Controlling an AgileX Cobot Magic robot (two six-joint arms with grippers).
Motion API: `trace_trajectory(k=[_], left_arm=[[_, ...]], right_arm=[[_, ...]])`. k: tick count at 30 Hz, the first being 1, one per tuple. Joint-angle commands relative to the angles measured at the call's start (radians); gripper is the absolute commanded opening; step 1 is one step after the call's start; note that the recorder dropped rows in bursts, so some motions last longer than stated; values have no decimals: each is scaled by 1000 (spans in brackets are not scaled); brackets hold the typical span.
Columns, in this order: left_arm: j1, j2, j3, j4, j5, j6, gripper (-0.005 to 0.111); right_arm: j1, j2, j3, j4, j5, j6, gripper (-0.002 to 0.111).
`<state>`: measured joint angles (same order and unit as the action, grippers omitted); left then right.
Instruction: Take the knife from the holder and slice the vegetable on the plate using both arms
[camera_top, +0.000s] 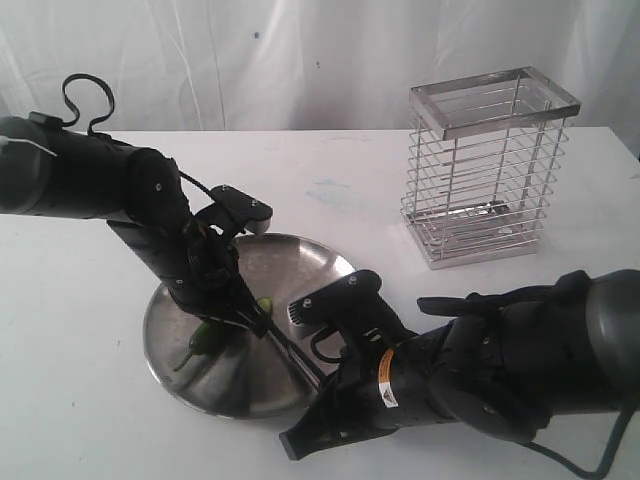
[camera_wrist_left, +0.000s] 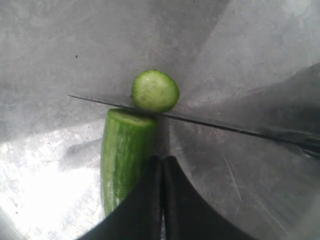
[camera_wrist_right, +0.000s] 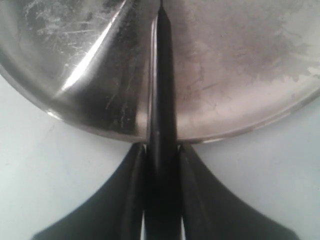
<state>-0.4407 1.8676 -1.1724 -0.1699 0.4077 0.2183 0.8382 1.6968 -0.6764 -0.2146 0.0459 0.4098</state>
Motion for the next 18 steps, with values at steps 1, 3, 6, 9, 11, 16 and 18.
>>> trace_trajectory(k=[1,3,6,9,11,16,18], left_arm=[[10,1,7,-9,6,-9,0],[10,1,7,-9,4,-9,0],[10,1,7,-3,-5,-9,0],[10,1,7,-3,-18,-12,0],[10,-3,7,-3,-23,-18,0],[10,-18,7,-3,-23,-18,0],[10,-28,7,-3,-21,-18,0]], right_arm=[[-2,1,0,-4,24,-12,0],[-2,1,0,-4,44,-12,0],[-2,1,0,-2,95,-11,0],[-2,-3,0,0,133,-11,0],[-2,-10,0,0,138,-11,0],[-2,-41,-4,0,133,-11,0],[-2,-48,-14,0,141,-11,0]])
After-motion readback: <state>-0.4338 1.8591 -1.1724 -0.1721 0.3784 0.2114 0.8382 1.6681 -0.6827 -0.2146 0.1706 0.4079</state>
